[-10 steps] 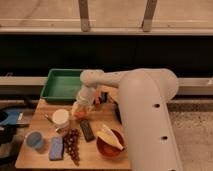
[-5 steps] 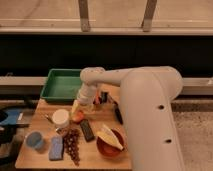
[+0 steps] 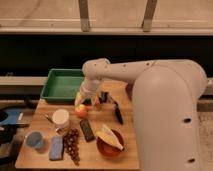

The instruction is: Place apple in table surface

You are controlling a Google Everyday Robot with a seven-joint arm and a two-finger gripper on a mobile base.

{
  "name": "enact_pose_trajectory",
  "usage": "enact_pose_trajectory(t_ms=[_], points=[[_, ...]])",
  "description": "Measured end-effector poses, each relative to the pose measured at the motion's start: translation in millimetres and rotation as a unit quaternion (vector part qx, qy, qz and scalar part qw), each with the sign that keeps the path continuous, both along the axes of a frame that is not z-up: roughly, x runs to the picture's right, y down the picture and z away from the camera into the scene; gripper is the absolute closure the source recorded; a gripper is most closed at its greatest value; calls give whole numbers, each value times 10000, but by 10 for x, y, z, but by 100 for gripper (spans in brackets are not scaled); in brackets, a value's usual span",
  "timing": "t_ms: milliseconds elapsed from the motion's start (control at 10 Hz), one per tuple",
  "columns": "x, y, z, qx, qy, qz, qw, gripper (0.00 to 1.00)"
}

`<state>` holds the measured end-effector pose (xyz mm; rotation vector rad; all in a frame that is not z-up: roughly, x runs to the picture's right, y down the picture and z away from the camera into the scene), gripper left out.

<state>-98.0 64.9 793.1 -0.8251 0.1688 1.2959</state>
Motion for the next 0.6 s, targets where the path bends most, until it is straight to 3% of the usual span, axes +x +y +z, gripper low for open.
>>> enact_pose_trajectory(t_ms=[300,500,600], points=[[297,-389,-378,687,192,211,9972,38],[444,-449,-483,904,259,339,9950,38],[429,-445,-485,902,248,335,9951,38]])
